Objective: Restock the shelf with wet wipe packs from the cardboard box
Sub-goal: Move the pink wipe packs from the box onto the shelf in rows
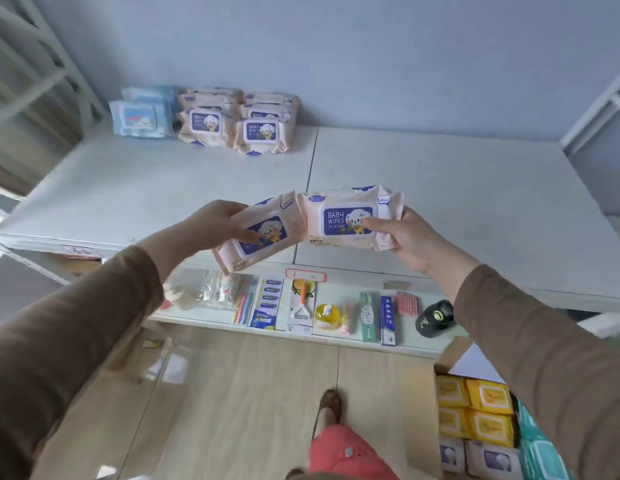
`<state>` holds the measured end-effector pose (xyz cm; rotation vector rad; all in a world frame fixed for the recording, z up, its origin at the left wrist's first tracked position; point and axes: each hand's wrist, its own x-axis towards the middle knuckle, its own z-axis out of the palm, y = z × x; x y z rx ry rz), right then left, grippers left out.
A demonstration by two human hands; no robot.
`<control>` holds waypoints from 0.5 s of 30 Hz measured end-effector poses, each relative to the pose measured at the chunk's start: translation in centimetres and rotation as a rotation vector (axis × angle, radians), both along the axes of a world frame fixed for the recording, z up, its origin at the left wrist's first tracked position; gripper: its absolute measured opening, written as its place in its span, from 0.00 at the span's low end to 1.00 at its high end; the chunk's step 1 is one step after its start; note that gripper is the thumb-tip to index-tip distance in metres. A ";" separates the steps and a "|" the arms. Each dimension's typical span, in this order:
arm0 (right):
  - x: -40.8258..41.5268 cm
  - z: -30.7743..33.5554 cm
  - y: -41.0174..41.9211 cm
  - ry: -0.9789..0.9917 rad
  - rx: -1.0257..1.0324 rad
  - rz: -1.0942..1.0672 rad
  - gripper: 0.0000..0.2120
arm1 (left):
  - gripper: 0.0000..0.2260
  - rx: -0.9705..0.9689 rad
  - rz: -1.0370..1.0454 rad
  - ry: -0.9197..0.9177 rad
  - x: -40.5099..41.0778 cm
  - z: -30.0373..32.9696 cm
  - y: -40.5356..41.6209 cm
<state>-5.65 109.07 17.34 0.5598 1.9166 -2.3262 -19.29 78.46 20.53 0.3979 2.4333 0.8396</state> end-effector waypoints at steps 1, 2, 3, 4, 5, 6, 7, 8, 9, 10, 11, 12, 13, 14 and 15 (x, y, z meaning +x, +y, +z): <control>-1.9 -0.3 -0.4 0.021 -0.007 -0.011 0.14 | 0.17 -0.017 0.004 0.016 -2.0 0.0 -0.4; -3.8 -0.7 -0.7 0.038 -0.015 -0.022 0.15 | 0.17 -0.035 0.010 0.032 -4.0 0.0 -0.8; -5.7 -1.1 -0.9 0.049 -0.020 -0.028 0.16 | 0.18 -0.055 0.015 0.047 -6.2 0.0 -1.2; -7.7 -1.5 -1.1 0.056 -0.020 -0.029 0.17 | 0.19 -0.077 0.014 0.064 -8.3 -0.1 -1.5; -9.8 -2.1 -1.1 0.057 -0.021 -0.029 0.18 | 0.19 -0.098 0.013 0.081 -10.5 -0.2 -1.8; -11.9 -2.6 -1.3 0.050 -0.022 -0.027 0.19 | 0.19 -0.115 0.015 0.097 -12.7 -0.3 -2.0; -14.0 -3.1 -1.4 0.045 -0.027 -0.021 0.20 | 0.19 -0.125 0.024 0.109 -14.8 -0.4 -2.2; -16.0 -3.6 -1.6 0.036 -0.034 -0.016 0.21 | 0.19 -0.134 0.037 0.119 -16.9 -0.6 -2.5; -17.8 -3.9 -1.9 0.028 -0.041 -0.013 0.21 | 0.19 -0.145 0.049 0.126 -18.7 -0.7 -2.8; -19.6 -4.3 -2.2 0.017 -0.045 -0.018 0.22 | 0.19 -0.159 0.056 0.131 -20.5 -0.9 -3.1; -21.5 -4.6 -2.5 0.009 -0.049 -0.026 0.22 | 0.19 -0.173 0.056 0.133 -22.2 -1.0 -3.4; -23.3 -4.8 -2.8 0.002 -0.052 -0.031 0.21 | 0.20 -0.183 0.051 0.135 -23.9 -1.2 -3.7; -25.1 -5.0 -3.1 -0.001 -0.056 -0.032 0.21 | 0.20 -0.190 0.044 0.140 -25.5 -1.3 -3.9; -26.7 -5.0 -3.5 -0.006 -0.057 -0.032 0.20 | 0.20 -0.193 0.035 0.146 -27.0 -1.5 -4.1; -28.3 -5.1 -3.9 -0.012 -0.057 -0.034 0.20 | 0.20 -0.197 0.023 0.152 -28.4 -1.6 -4.3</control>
